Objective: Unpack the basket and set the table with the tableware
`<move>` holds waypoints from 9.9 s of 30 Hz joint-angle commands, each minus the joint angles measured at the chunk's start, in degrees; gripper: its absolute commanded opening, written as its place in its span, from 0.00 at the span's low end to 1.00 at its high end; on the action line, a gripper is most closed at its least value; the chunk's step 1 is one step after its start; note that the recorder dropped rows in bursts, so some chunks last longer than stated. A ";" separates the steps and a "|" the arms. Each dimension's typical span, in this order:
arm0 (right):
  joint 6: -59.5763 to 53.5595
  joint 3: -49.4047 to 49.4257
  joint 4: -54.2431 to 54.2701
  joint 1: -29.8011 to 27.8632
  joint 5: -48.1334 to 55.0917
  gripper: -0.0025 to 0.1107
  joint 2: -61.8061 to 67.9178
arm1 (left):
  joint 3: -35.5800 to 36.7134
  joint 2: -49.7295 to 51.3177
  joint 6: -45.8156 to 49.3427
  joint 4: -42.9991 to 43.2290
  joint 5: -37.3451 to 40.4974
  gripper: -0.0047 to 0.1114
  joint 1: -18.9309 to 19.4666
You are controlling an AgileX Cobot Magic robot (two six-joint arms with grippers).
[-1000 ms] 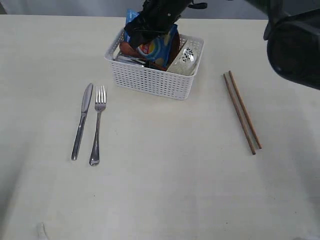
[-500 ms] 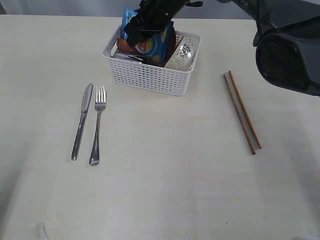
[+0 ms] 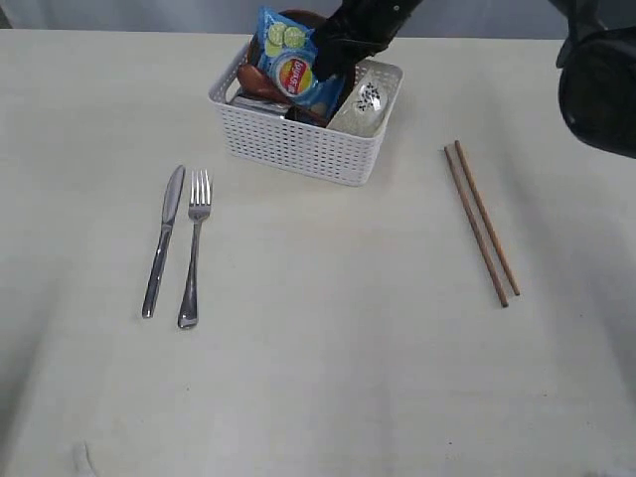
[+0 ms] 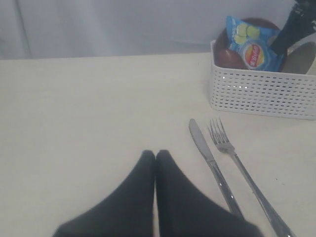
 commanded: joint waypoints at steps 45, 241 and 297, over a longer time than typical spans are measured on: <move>11.88 18.89 -5.23 7.24 -3.83 0.02 -18.59 | 0.18 -0.15 -0.24 0.47 -0.61 0.04 -0.29; 15.43 57.38 -4.51 -15.47 -15.49 0.37 -43.55 | 0.18 -0.15 -0.24 0.47 -0.61 0.04 -0.29; 3.05 57.84 -9.24 -3.64 -23.60 0.37 -42.19 | 0.18 -0.15 -0.24 0.47 -0.61 0.04 -0.29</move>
